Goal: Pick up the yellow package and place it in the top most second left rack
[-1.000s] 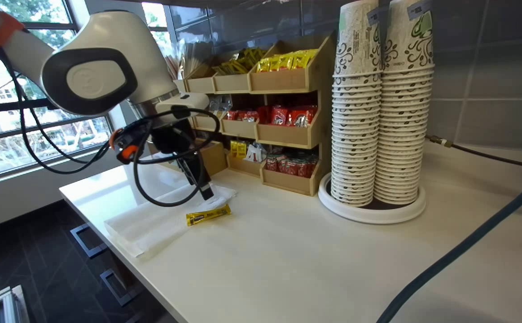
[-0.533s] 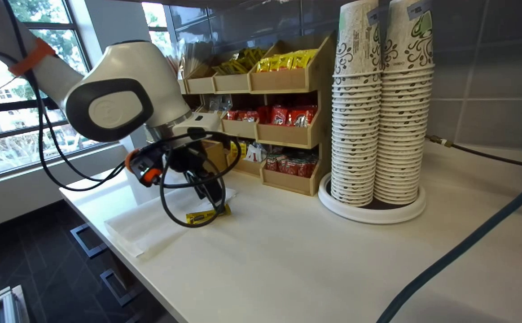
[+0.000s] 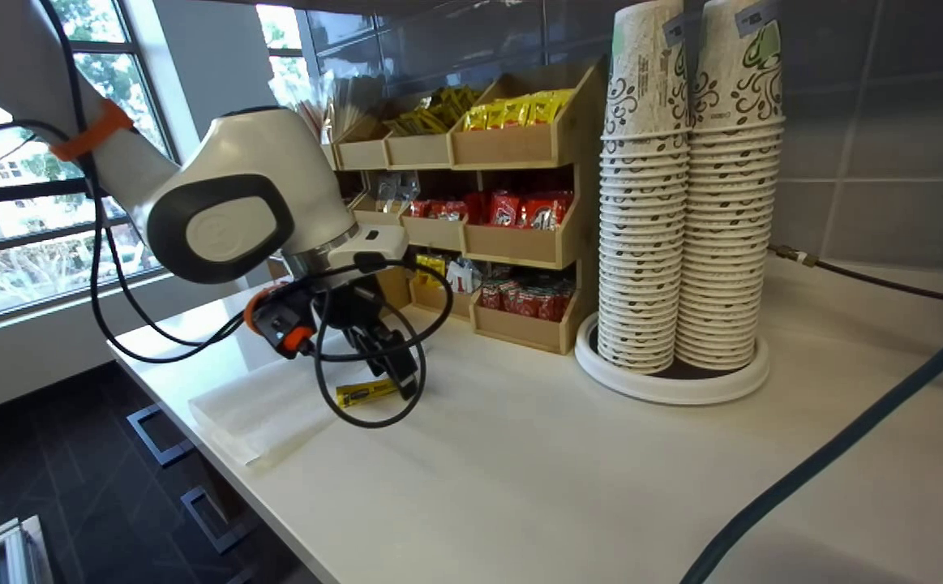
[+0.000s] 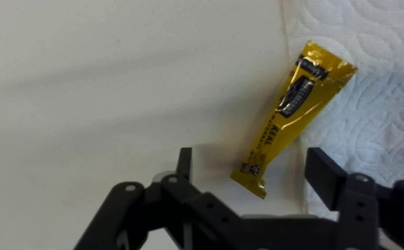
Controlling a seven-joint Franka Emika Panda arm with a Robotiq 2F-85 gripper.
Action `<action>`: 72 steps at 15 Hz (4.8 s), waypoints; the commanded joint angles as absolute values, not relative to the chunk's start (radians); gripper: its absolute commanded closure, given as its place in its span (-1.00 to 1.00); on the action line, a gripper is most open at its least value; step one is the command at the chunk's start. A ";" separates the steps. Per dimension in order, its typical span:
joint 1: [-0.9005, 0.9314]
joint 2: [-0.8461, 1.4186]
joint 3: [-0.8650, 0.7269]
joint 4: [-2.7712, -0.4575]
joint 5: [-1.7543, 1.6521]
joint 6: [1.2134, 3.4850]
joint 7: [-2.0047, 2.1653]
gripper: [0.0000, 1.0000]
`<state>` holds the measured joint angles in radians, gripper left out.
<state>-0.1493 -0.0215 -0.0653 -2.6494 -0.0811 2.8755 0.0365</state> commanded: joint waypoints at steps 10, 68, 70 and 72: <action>-0.132 0.004 -0.081 -2.620 -0.030 2.898 -0.002 1.00; 0.938 -0.383 -0.743 -2.510 0.037 3.642 -0.567 1.00; 0.994 -0.363 -0.799 -2.504 -0.002 3.713 -0.555 1.00; 1.049 -0.337 -0.867 -2.496 -0.046 3.783 -0.540 1.00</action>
<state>0.9717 -0.3898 -0.7725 -2.5280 0.0245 3.6868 -0.5729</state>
